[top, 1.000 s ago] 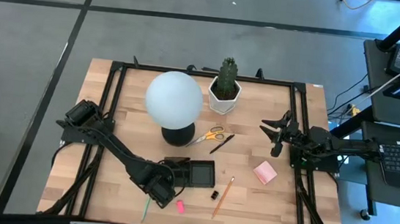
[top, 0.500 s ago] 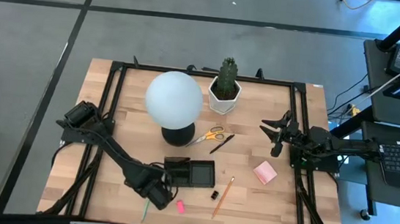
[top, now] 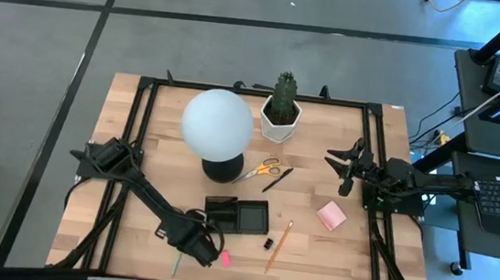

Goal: Pick and place office supplies into organizer
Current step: Put the light blue pencil into the desk organizer

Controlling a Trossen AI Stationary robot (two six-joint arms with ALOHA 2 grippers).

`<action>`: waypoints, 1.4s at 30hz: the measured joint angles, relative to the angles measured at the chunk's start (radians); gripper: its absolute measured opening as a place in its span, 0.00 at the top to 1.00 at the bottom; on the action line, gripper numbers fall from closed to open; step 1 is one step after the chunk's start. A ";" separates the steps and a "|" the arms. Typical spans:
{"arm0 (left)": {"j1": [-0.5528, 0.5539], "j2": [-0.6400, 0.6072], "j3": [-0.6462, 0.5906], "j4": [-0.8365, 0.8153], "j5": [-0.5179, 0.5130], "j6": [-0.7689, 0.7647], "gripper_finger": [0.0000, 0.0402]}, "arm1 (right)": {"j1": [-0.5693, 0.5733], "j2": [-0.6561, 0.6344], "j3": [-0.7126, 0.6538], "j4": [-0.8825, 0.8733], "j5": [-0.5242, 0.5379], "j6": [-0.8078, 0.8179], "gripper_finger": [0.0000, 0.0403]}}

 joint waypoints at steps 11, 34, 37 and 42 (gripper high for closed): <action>-0.007 0.005 -0.001 -0.023 0.031 0.423 0.86 | 0.000 0.000 0.000 0.000 0.000 -0.003 0.71; -0.086 0.011 -0.008 -0.216 0.139 0.845 1.00 | 0.000 0.000 0.000 0.000 0.000 -0.004 0.71; -0.091 0.009 -0.006 -0.203 0.125 0.837 0.99 | 0.000 0.000 0.000 0.000 0.000 -0.004 0.71; -0.092 0.008 -0.006 -0.199 0.113 0.793 0.98 | 0.000 0.000 0.000 0.000 0.000 -0.003 0.71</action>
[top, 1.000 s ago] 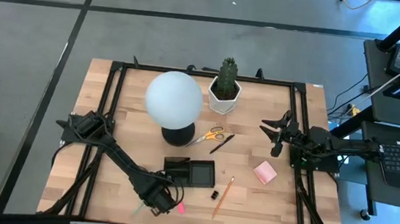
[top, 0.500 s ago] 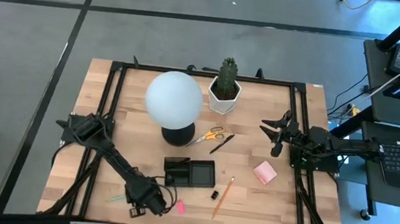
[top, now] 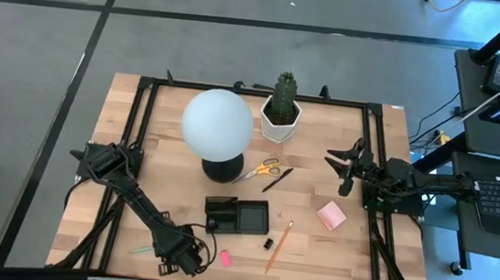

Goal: Pick and place office supplies into organizer
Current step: Put the light blue pencil into the desk organizer

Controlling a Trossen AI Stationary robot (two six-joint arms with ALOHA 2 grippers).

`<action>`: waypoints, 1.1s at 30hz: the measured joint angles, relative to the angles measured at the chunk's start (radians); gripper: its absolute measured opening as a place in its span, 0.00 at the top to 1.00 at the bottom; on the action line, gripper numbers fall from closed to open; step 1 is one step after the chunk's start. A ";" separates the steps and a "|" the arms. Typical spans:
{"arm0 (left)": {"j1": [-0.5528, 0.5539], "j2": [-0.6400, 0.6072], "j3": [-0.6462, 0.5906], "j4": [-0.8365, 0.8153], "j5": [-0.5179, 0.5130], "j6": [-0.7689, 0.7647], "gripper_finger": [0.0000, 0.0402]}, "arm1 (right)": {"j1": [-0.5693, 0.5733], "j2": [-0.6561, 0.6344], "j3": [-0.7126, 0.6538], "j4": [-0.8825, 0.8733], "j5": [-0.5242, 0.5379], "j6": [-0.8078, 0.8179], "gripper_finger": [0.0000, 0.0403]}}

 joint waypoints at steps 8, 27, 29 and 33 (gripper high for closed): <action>0.003 0.000 0.000 0.023 -0.051 -0.018 0.86 | 0.000 0.000 0.000 0.000 0.000 0.000 0.71; 0.025 0.000 0.002 0.025 -0.081 -0.050 0.73 | 0.000 0.000 0.000 0.000 0.000 0.001 0.71; 0.034 0.000 0.002 0.030 -0.086 -0.045 0.72 | 0.000 0.000 0.000 0.000 0.000 0.001 0.71; 0.056 -0.002 0.002 0.054 -0.091 -0.040 0.71 | 0.000 0.000 0.000 0.000 0.000 0.000 0.71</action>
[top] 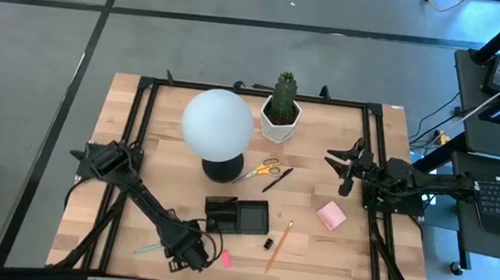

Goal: Pick and place office supplies into organizer
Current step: Put the light blue pencil into the desk organizer

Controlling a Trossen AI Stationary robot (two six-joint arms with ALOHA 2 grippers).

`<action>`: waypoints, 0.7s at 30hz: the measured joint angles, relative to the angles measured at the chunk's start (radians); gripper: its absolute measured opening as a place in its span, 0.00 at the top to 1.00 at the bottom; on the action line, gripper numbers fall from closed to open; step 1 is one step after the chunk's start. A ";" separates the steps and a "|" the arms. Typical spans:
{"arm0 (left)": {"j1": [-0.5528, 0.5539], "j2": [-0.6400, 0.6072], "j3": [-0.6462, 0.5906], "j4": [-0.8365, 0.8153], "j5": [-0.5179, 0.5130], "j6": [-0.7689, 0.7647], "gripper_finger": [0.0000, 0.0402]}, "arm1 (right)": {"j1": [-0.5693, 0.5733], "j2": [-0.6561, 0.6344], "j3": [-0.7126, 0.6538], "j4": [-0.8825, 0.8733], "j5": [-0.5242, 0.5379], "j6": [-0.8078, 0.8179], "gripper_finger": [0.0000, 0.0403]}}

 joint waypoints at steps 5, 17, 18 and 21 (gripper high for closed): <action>0.024 -0.001 0.000 0.023 -0.015 0.060 0.70 | 0.000 0.000 0.000 0.000 0.000 0.000 0.71; 0.064 -0.002 0.002 0.031 -0.057 0.102 0.70 | 0.000 0.000 0.000 0.000 0.000 -0.001 0.71; 0.068 -0.002 0.002 0.032 -0.060 0.102 0.70 | 0.000 0.000 0.000 0.000 0.000 -0.001 0.71; 0.076 -0.002 0.002 0.038 -0.062 0.102 0.70 | 0.000 0.000 0.000 0.000 0.000 -0.001 0.71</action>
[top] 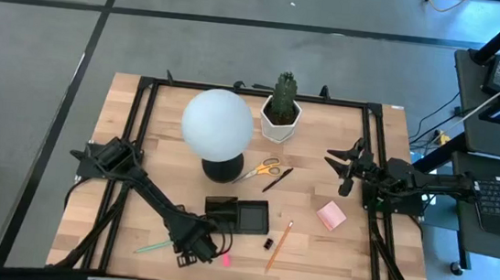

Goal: Pick and place office supplies into organizer
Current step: Put the light blue pencil into the desk organizer

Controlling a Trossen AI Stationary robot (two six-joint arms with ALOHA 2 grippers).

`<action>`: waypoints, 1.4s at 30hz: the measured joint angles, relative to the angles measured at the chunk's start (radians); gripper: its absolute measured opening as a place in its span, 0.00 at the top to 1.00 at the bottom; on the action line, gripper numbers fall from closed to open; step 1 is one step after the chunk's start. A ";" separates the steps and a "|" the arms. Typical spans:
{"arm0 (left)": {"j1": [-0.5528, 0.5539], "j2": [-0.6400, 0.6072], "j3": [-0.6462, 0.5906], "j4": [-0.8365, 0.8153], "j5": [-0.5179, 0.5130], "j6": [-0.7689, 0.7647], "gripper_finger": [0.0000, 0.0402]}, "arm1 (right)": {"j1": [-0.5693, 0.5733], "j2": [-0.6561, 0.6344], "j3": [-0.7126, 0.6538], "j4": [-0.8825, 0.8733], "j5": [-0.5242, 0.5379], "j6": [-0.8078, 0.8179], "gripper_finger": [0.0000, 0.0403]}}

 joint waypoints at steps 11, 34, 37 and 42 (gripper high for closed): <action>0.028 0.000 -0.001 0.017 0.000 0.005 0.70 | 0.000 0.000 0.000 0.000 0.000 0.000 0.71; 0.055 0.002 -0.002 0.053 -0.024 0.024 0.70 | 0.000 0.000 0.000 0.000 0.000 -0.004 0.71; 0.055 0.002 -0.002 0.059 -0.041 0.023 0.70 | 0.000 0.000 0.000 0.000 0.000 -0.004 0.71; 0.055 0.002 -0.002 0.068 -0.053 0.018 0.70 | 0.000 0.000 0.000 0.000 0.000 -0.004 0.71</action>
